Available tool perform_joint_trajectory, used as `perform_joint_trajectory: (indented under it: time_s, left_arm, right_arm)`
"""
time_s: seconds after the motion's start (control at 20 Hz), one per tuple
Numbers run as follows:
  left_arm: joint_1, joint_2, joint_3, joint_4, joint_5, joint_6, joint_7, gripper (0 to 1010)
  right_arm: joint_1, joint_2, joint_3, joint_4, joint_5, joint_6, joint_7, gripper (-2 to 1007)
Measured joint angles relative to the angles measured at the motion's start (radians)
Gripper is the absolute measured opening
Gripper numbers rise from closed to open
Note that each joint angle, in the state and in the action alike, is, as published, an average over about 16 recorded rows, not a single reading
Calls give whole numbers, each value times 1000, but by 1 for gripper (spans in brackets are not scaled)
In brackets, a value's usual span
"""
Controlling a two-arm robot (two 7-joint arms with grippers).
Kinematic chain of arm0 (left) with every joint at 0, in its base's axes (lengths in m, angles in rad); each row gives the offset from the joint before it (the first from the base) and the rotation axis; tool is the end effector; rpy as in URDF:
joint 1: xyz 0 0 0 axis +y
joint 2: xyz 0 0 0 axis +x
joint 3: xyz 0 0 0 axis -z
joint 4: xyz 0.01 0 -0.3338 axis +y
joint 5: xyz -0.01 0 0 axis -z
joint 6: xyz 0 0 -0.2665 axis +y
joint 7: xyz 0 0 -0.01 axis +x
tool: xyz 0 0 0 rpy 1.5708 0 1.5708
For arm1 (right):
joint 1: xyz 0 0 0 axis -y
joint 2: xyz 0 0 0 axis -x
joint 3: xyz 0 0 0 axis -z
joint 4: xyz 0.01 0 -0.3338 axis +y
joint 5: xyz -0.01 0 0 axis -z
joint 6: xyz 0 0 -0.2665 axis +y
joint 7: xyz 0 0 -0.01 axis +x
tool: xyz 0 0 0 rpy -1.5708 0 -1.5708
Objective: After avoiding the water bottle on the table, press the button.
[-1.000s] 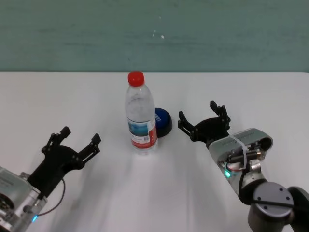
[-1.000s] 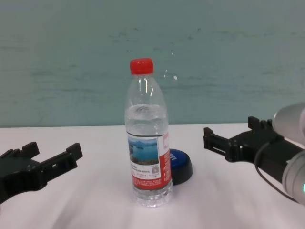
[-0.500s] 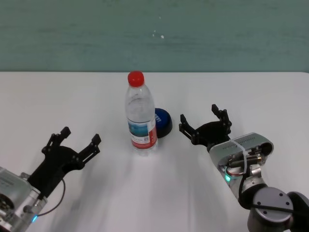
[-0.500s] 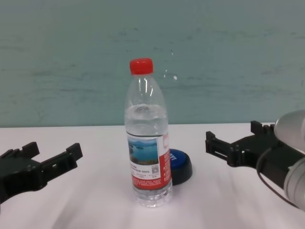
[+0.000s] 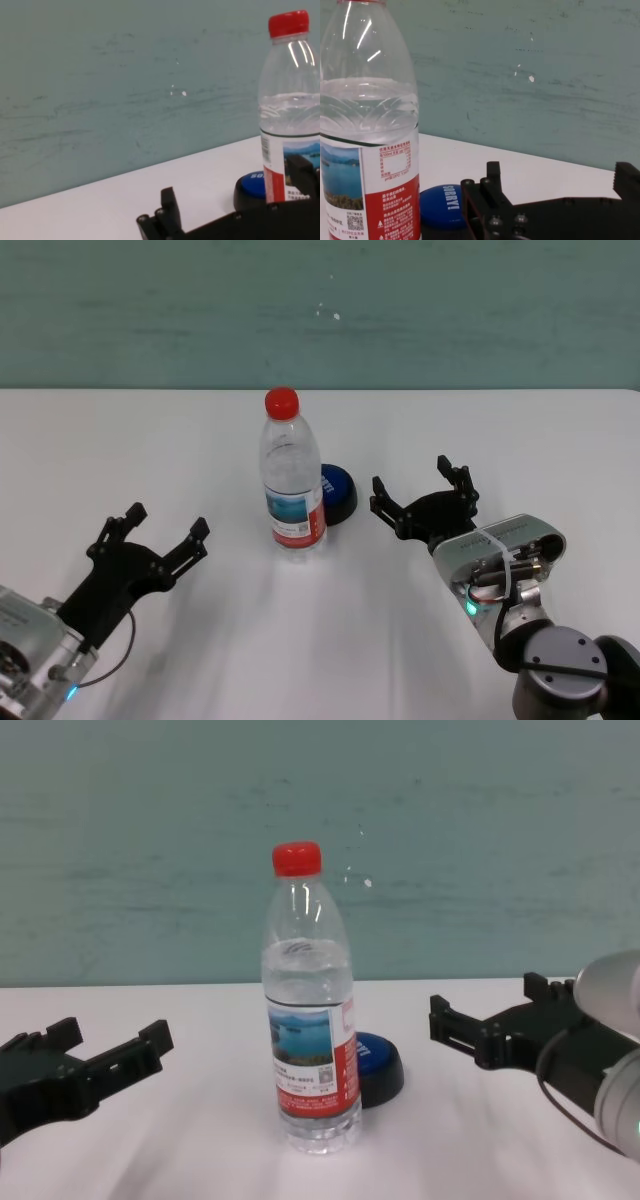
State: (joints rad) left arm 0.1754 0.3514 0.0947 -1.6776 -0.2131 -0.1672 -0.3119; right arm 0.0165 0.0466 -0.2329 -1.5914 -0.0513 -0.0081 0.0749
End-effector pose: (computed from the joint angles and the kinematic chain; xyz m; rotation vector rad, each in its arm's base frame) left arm 0.2272 0.0826 -0.3477 0.0519 -0.1264 1.1155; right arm 0.2845 0.0503 -0.3361 -0.0421 -0.1053 -1.2619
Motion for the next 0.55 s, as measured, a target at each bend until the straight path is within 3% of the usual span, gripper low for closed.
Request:
perform_joint_trajectory:
  time_s: [0.55]
  left_arm:
    - [0, 0, 0, 0, 0, 0, 0, 1010]
  right_arm:
    - [1, 1, -1, 0, 1, 0, 1, 1004]
